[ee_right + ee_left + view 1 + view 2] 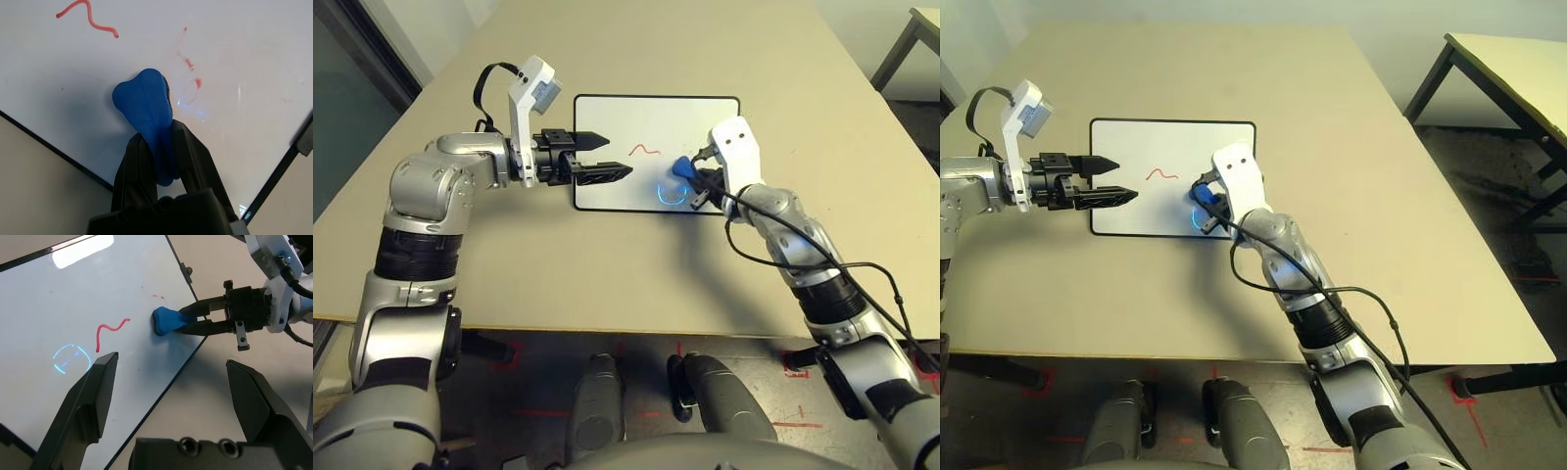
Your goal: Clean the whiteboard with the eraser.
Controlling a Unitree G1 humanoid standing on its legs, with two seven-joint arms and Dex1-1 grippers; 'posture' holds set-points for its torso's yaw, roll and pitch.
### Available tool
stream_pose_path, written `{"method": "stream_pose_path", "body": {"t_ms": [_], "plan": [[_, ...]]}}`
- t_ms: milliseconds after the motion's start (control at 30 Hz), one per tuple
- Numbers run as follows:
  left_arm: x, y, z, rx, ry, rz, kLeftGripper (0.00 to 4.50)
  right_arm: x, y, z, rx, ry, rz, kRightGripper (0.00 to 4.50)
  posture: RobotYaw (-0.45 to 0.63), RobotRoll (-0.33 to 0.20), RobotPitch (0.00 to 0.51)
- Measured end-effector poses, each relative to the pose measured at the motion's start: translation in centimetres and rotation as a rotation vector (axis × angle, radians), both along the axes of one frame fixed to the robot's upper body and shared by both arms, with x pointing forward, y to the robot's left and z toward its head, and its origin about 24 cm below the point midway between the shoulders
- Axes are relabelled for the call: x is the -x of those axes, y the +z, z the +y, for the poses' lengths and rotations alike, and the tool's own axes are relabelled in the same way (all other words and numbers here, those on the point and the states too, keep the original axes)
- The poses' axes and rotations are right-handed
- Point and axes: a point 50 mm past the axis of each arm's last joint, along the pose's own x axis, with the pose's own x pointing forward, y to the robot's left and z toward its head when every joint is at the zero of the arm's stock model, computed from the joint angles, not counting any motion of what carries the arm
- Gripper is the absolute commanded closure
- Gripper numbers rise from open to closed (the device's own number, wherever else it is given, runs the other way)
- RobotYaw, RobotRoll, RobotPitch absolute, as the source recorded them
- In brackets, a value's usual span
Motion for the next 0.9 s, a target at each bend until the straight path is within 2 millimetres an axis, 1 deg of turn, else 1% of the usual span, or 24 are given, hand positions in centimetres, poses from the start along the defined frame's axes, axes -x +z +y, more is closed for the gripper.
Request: {"method": "stream_pose_path", "body": {"t_ms": [67, 100, 167, 267, 367, 467, 667, 800, 900], "plan": [[0.0, 0.0, 0.0, 0.000, 0.000, 0.002, 0.00, -0.6, 0.7, -0.3, 0.001, -0.018, -0.015, 3.85, 0.00, 0.000, 0.124], [0.0, 0.0, 0.0, 0.000, 0.001, 0.003, 0.00, -1.2, 1.5, -0.8, 0.002, -0.043, -0.035, 3.85, 0.00, 0.000, 0.124], [0.1, 0.0, -0.1, -0.001, 0.001, 0.002, 0.00, -1.8, 2.3, -1.6, -0.001, -0.084, -0.063, 3.85, 0.00, 0.000, 0.125], [0.1, 0.1, -0.2, -0.004, -0.002, -0.003, 0.00, -2.1, 2.7, -2.0, -0.008, -0.105, -0.082, 3.85, 0.00, 0.000, 0.128], [0.2, 0.1, -0.3, -0.002, -0.007, -0.004, 0.00, -1.8, 2.2, -2.0, -0.009, -0.104, -0.082, 3.86, 0.00, 0.000, 0.129], [0.2, 0.0, -0.3, -0.001, -0.006, -0.002, 0.00, -1.0, 1.1, -1.8, -0.002, -0.091, -0.060, 3.86, 0.00, 0.000, 0.129], [0.2, 0.0, -0.3, -0.001, -0.007, 0.002, 0.00, 1.0, -1.6, -1.3, 0.021, -0.049, 0.038, 3.86, 0.00, 0.000, 0.135], [0.2, 0.0, -0.4, 0.000, -0.009, 0.004, 0.00, 1.0, -1.7, -1.3, 0.028, -0.049, 0.049, 3.86, 0.00, 0.000, 0.135], [0.3, 0.0, -0.4, 0.000, -0.010, 0.008, 0.00, 0.1, -1.1, -1.6, 0.029, -0.068, 0.039, 3.86, 0.00, 0.000, 0.136]]}}
